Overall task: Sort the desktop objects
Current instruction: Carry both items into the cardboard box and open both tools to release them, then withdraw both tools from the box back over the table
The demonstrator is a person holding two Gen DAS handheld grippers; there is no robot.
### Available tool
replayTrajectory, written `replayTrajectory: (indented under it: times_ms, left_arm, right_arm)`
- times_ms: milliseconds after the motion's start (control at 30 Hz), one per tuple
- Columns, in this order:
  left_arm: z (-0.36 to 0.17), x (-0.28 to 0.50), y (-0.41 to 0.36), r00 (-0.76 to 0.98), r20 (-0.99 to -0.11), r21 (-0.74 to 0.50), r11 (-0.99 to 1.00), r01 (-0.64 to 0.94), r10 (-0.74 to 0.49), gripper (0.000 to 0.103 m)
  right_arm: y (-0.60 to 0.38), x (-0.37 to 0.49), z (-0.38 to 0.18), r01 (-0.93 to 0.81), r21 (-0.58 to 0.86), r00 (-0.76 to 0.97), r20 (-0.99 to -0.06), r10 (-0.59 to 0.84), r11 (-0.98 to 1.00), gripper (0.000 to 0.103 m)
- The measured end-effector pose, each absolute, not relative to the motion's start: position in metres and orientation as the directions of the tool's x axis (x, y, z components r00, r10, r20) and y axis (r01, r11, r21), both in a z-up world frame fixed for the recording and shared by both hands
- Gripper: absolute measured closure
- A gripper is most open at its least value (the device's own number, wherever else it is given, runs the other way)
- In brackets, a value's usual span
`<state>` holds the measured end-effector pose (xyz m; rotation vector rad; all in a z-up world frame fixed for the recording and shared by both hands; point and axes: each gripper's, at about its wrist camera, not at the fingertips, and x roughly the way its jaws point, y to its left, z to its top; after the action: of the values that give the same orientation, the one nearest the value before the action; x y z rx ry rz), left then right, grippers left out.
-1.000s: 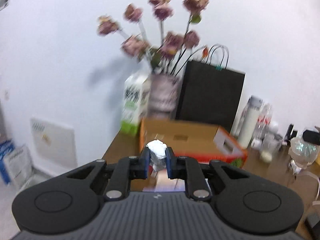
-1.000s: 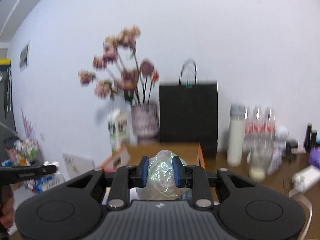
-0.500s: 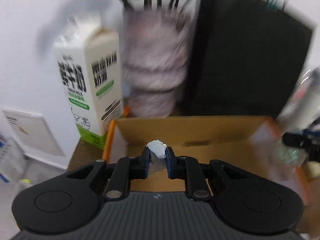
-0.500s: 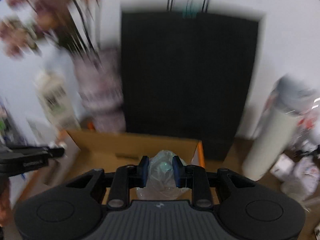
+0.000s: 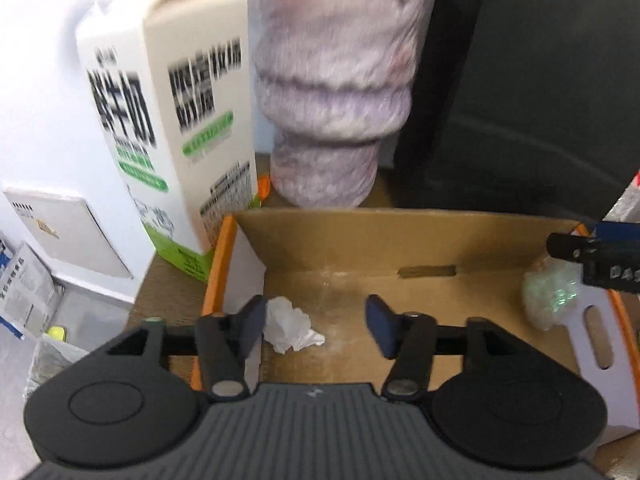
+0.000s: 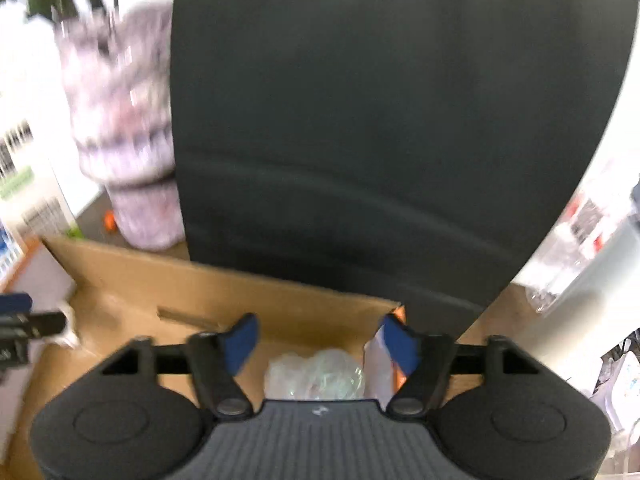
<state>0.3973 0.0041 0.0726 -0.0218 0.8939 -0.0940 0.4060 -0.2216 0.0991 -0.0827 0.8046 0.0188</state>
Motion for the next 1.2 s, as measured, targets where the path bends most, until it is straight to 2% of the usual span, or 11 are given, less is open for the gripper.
replayTrajectory:
  times_ms: [67,100,167,367,467,567,700,800,1000,1067,1200]
  left_arm:
    - [0.086,0.391,0.005,0.638,-0.766,-0.062,0.997,0.054,-0.082,0.031]
    - [0.093,0.387,0.006,0.643,-0.761,-0.081,0.996,0.039,-0.087,0.027]
    - [0.104,0.379,0.006,0.641,-0.760,-0.110,0.994,0.030,-0.103,0.027]
    - [0.128,0.319,-0.008,0.682,-0.731,-0.004,0.999,0.043,-0.033,0.026]
    - [0.138,0.275,-0.007,0.725,-0.688,-0.001,0.999,0.052,-0.039,0.025]
    - [0.138,0.228,-0.009,0.770,-0.636,0.027,0.997,0.076,-0.041,0.019]
    - [0.127,0.167,-0.011,0.821,-0.570,0.061,0.994,0.091,-0.041,0.017]
    - [0.111,0.121,-0.004,0.849,-0.522,0.013,0.994,0.106,-0.084,0.012]
    - [0.068,0.032,-0.003,0.870,-0.489,0.014,0.997,0.081,-0.064,0.012]
    - [0.055,0.008,0.001,0.869,-0.489,-0.025,0.998,0.063,-0.067,0.012]
    - [0.032,-0.023,-0.003,0.855,-0.502,-0.065,0.991,0.113,-0.130,0.012]
  right_arm:
    - [-0.227,0.389,0.117,-0.041,-0.034,0.709,-0.705,0.005,0.999,0.027]
    - [-0.229,0.379,0.124,-0.040,-0.019,0.713,-0.701,0.015,0.999,0.023]
    - [-0.231,0.362,0.135,-0.049,0.000,0.717,-0.696,0.035,0.999,0.017]
    - [-0.227,0.304,0.150,-0.070,-0.015,0.722,-0.690,0.040,0.997,0.017]
    - [-0.228,0.262,0.144,-0.064,-0.007,0.739,-0.673,0.043,0.998,0.017]
    - [-0.227,0.219,0.142,-0.065,0.030,0.756,-0.651,0.069,0.997,0.017]
    - [-0.223,0.157,0.126,-0.054,0.052,0.810,-0.582,0.075,0.997,0.016]
    - [-0.223,0.104,0.108,-0.043,0.097,0.845,-0.528,0.088,0.994,0.012]
    - [-0.214,0.026,0.062,-0.064,0.079,0.850,-0.518,0.096,0.995,0.010]
    - [-0.213,0.007,0.050,-0.060,0.083,0.843,-0.529,0.095,0.995,0.010]
    - [-0.212,-0.016,0.031,-0.024,0.121,0.825,-0.558,0.088,0.992,0.010]
